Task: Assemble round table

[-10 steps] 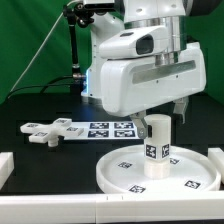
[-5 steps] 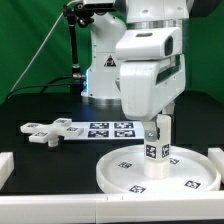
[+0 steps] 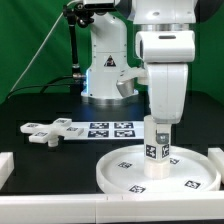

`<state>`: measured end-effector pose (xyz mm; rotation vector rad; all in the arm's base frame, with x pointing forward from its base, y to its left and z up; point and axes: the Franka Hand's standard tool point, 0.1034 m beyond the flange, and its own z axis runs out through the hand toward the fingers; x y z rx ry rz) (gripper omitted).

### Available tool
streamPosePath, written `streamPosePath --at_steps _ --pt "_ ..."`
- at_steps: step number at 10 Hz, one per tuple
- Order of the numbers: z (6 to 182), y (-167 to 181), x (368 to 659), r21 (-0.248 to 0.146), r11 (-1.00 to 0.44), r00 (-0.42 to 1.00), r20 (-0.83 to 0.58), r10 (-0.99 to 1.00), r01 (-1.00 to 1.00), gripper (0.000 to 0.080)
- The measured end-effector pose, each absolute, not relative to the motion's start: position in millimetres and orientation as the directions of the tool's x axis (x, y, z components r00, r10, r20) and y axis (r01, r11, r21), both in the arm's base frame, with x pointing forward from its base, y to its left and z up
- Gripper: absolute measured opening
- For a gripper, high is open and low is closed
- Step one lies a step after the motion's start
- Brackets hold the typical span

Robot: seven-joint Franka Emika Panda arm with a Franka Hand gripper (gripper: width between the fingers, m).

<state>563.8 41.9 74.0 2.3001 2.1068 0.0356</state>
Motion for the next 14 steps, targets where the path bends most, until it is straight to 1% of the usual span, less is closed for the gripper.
streamPosePath --at_steps 2,3,4,5,6,7,10,11,12,14 --pt "73.0 39.3 563.3 0.03 -0.025 0.026 -0.008 1.0 0.999 0.0649" --pt "72.4 40.9 562.8 0.029 -0.045 0.045 -0.007 0.999 0.999 0.0623" --pt "72.4 41.1 562.8 0.029 -0.045 0.046 -0.007 0.999 0.999 0.0623" --pt "72.3 39.9 562.8 0.029 -0.047 0.048 -0.007 0.999 0.998 0.0431" --pt "72.3 39.7 562.8 0.029 -0.048 0.048 -0.007 0.999 0.998 0.0431" --pt "72.3 39.7 562.8 0.029 -0.063 0.063 -0.006 0.998 0.998 0.0406" --pt "72.3 39.4 562.8 0.029 -0.083 0.083 -0.006 0.997 0.996 0.0406" --pt "72.3 40.1 562.6 0.026 -0.233 0.233 0.001 0.972 0.972 0.0406" --pt "72.2 39.4 562.6 0.026 -0.31 0.31 0.003 0.951 0.95 0.0406" --pt "72.1 39.7 562.5 0.026 -0.392 0.392 0.005 0.92 0.92 0.0407"
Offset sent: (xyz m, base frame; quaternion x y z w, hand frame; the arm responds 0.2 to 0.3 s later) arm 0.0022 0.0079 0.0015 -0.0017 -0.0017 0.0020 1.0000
